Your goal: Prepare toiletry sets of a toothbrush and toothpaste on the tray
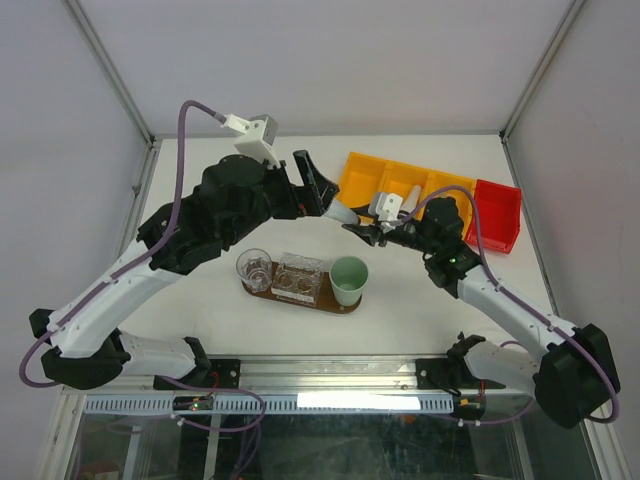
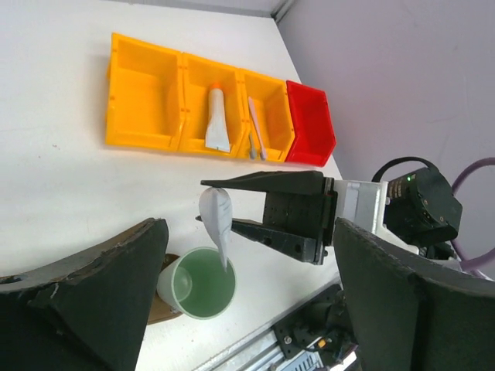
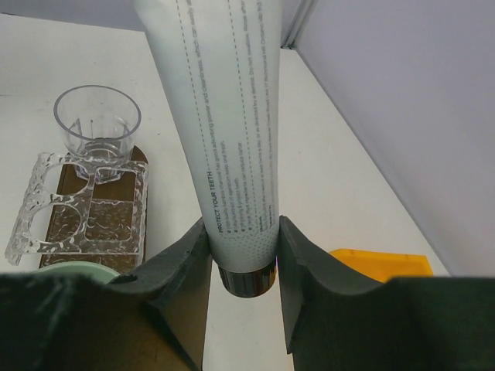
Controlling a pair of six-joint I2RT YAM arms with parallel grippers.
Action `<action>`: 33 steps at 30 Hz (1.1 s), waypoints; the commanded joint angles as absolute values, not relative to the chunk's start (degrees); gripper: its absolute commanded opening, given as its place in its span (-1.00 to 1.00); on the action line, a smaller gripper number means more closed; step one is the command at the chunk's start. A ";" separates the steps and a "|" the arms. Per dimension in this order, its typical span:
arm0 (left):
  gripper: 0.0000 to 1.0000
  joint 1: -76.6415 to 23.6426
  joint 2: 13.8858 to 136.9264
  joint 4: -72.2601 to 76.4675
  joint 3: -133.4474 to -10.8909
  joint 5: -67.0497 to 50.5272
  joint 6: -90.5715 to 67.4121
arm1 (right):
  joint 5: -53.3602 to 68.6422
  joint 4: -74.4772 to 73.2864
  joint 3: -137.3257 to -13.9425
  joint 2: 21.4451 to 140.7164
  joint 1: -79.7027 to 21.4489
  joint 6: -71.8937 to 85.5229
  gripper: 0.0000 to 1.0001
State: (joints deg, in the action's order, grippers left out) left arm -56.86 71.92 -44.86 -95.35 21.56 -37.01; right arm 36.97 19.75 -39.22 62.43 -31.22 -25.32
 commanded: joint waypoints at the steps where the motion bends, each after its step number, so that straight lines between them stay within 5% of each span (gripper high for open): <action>1: 0.74 -56.21 71.05 -41.46 -94.54 23.90 -36.80 | 38.08 23.27 -42.98 59.60 -31.11 -24.32 -0.58; 11: 0.23 -56.16 77.98 -47.69 -101.05 25.19 -39.46 | 38.08 23.53 -44.63 60.69 -31.11 -24.32 -0.58; 21: 0.96 -56.16 77.76 -45.30 -102.18 20.67 -32.30 | 38.08 22.68 -46.13 63.48 -25.87 -24.32 -0.58; 26: 0.97 -52.64 77.06 -43.04 -100.67 17.75 -31.45 | 38.08 24.74 -45.38 63.74 -20.09 -24.32 -0.58; 33: 0.98 -40.00 73.72 -29.17 -93.40 -2.94 -24.68 | 38.08 18.28 -46.30 61.95 -14.92 -24.32 -0.58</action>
